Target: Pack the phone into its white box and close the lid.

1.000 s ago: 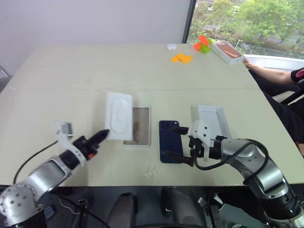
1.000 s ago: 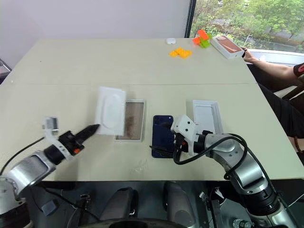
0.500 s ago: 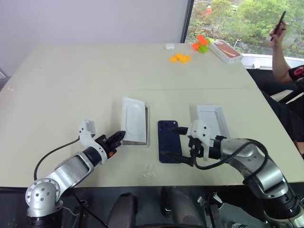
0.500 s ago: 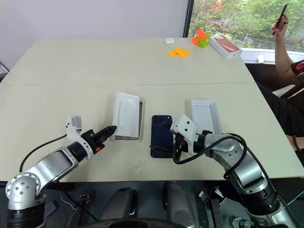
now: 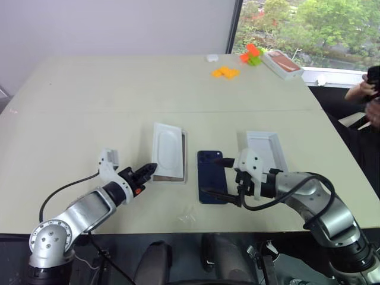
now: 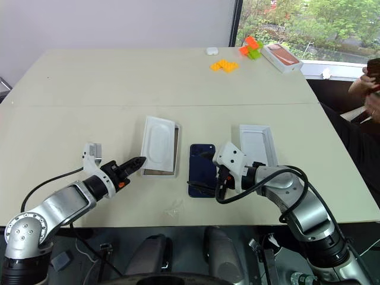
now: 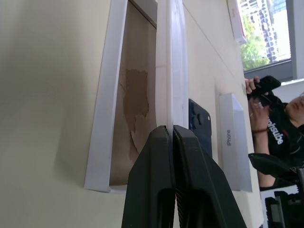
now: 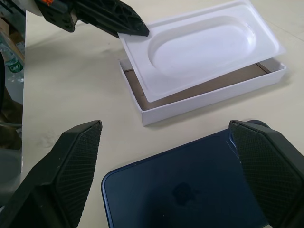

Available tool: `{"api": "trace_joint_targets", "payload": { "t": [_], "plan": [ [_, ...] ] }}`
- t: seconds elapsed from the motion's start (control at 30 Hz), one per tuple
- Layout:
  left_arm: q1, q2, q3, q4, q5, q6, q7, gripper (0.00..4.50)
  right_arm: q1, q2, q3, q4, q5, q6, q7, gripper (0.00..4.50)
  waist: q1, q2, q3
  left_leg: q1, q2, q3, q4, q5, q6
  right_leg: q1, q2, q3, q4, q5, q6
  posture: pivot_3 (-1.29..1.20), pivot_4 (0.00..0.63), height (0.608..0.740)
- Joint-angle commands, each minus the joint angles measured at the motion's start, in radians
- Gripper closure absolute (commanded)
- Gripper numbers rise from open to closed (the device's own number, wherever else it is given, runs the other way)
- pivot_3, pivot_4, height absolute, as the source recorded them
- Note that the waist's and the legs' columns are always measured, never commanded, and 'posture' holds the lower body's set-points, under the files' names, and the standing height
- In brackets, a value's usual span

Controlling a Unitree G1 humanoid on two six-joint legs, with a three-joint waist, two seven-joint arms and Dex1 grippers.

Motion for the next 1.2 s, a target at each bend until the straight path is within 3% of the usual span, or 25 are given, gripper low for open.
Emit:
{"api": "trace_joint_targets", "payload": {
  "t": [0.03, 0.23, 0.4, 0.53, 0.67, 0.8, 0.9, 1.13, 1.2],
  "plan": [
    [-0.003, 0.018, -0.004, -0.015, -0.029, -0.026, 0.002, 3.05, -0.008, 0.004, -0.006, -0.037, 0.006, -0.019, 0.002, 0.00, 0.000, 0.000, 0.000, 0.000, 0.000, 0.000, 0.000, 0.000, 0.000, 0.000, 0.000, 0.000, 0.000, 0.000, 0.000, 0.00, 0.150, 0.733],
    [0.009, 0.044, -0.005, -0.019, -0.054, -0.039, -0.005, 0.05, -0.012, 0.008, -0.006, -0.034, 0.007, -0.021, 0.001, 0.00, -0.001, 0.000, 0.000, 0.000, 0.000, 0.000, 0.000, 0.000, 0.000, 0.000, 0.000, 0.000, -0.001, 0.000, 0.000, 0.00, 0.150, 0.733],
    [0.049, 0.103, 0.046, -0.045, -0.073, -0.043, -0.063, 0.05, -0.032, 0.032, -0.026, -0.024, 0.029, -0.002, -0.019, 0.00, -0.003, 0.000, 0.000, 0.000, 0.000, 0.000, 0.000, 0.000, 0.000, -0.001, 0.000, 0.000, -0.001, 0.000, 0.000, 0.00, 0.150, 0.733],
    [0.098, 0.202, 0.138, -0.087, -0.026, -0.023, -0.203, 0.05, -0.069, 0.055, -0.031, -0.007, 0.042, 0.022, -0.031, 0.00, -0.002, 0.000, 0.001, -0.001, 0.001, 0.000, 0.000, 0.000, 0.000, -0.002, 0.001, 0.000, -0.001, 0.000, 0.000, 0.00, 0.150, 0.733],
    [0.151, 0.279, 0.229, -0.127, 0.211, -0.061, -0.403, 0.05, -0.124, 0.090, -0.026, 0.016, 0.050, 0.048, -0.059, 0.00, -0.004, 0.001, 0.001, -0.001, 0.001, 0.001, -0.001, 0.000, 0.000, -0.003, 0.001, 0.000, -0.001, 0.000, 0.000, 0.00, 0.150, 0.733],
    [0.229, 0.348, 0.195, -0.136, 0.721, -0.255, -0.617, 0.05, -0.228, 0.169, 0.038, 0.047, 0.009, 0.086, -0.125, 0.00, -0.010, 0.002, 0.002, -0.002, 0.001, 0.003, -0.002, 0.000, 0.000, -0.005, 0.001, 0.000, -0.002, 0.000, -0.001, 0.00, 0.150, 0.733],
    [0.297, 0.361, 0.120, -0.110, 0.938, -0.363, -0.778, 0.00, -0.336, 0.218, 0.129, 0.112, -0.022, 0.191, -0.151, 0.88, -0.009, 0.002, 0.002, -0.002, 0.001, 0.004, -0.003, 0.000, 0.000, -0.006, 0.002, 0.001, -0.002, 0.000, -0.001, 0.00, 0.150, 0.733],
    [0.350, 0.271, 0.126, -0.036, 1.109, -0.506, -0.959, 0.00, -0.486, 0.348, 0.303, 0.239, -0.180, 0.277, -0.287, 4.38, -0.008, 0.002, 0.002, -0.006, 0.003, 0.002, -0.003, 0.000, 0.000, -0.008, -0.001, 0.000, -0.004, 0.000, -0.001, 0.00, 0.150, 0.733],
    [0.363, 0.260, 0.135, -0.018, 1.129, -0.521, -1.004, 0.00, -0.523, 0.371, 0.364, 0.282, -0.237, 0.296, -0.313, 4.38, -0.010, 0.003, 0.003, -0.006, 0.003, 0.002, -0.003, 0.000, 0.000, -0.009, -0.001, 0.001, -0.003, 0.000, -0.001, 0.00, 0.150, 0.733]
  ]
}}
